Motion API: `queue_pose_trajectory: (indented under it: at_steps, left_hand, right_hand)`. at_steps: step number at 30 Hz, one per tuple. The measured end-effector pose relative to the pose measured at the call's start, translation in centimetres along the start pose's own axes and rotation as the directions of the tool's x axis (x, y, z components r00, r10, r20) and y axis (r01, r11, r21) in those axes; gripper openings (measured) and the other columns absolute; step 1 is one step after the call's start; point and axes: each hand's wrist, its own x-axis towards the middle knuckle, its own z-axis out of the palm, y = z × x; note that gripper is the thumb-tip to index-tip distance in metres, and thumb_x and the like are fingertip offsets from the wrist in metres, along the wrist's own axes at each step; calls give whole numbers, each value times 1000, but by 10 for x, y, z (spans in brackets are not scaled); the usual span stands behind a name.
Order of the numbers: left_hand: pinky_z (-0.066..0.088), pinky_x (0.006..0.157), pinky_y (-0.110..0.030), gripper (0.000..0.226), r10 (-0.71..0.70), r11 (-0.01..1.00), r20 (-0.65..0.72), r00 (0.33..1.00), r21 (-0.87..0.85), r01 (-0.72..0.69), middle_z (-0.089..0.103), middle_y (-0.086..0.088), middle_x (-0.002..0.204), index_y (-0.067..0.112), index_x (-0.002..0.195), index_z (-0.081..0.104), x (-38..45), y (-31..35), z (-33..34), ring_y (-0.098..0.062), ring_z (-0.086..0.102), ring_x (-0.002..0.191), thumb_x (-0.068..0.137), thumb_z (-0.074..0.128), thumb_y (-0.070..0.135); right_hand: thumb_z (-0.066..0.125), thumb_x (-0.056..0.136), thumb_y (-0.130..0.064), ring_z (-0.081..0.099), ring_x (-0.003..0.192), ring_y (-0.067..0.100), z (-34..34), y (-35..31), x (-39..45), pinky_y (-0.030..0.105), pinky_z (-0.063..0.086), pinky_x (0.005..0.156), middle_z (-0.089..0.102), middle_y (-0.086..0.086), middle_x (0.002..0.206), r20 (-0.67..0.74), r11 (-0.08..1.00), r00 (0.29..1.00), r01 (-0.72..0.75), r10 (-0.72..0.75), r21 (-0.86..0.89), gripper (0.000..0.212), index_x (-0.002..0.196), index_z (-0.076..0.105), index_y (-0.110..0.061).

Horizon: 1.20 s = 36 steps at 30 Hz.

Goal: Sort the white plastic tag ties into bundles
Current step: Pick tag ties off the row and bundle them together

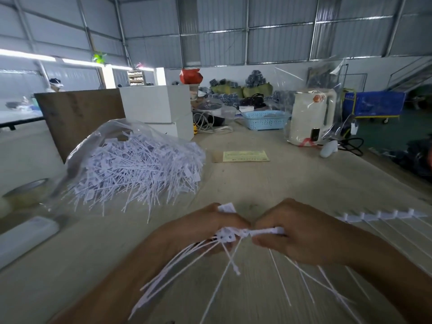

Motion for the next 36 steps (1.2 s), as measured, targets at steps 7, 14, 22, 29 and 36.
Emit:
queue_pose_trajectory:
  at_steps: [7,14,22,29,36]
  left_hand:
    - [50,57,-19,26,148,988,-164,975,-23,-153,71,-4,66,7,78,75,-3,0,-17,-17,65,57,93,67,26]
    - [33,59,-29,67,323,932,-70,944,197,-304,53,-13,65,-15,82,60,-4,1,25,-17,47,60,90,59,51]
    - [33,49,-18,43,312,946,-215,925,165,-280,48,4,45,13,54,53,-2,7,9,-5,42,40,95,66,18]
    - [55,58,-22,22,219,975,-298,929,46,-215,65,14,53,18,74,60,3,-3,8,0,62,51,88,75,25]
    - [52,42,-21,35,-95,981,-138,986,-182,69,67,2,52,16,53,74,-2,-9,-18,-9,64,44,85,71,3]
  right_hand:
    - [64,96,-36,54,66,24,-23,21,-12,32,41,62,65,4,81,-13,894,987,-139,160,426,14,105,65,-25]
    - [74,89,-20,67,82,23,24,16,4,37,50,70,71,8,92,-102,833,970,-134,221,537,31,100,45,-19]
    - [60,98,-24,69,68,25,11,17,2,34,56,61,73,12,82,-13,720,969,-174,247,671,14,91,68,-15]
    - [62,98,-14,61,50,12,21,10,8,26,48,48,68,3,65,-253,846,929,-104,271,524,19,84,72,-6]
    - [60,99,-18,55,60,9,-2,-6,6,26,42,59,63,-2,70,-351,985,925,104,-146,-138,20,85,73,-10]
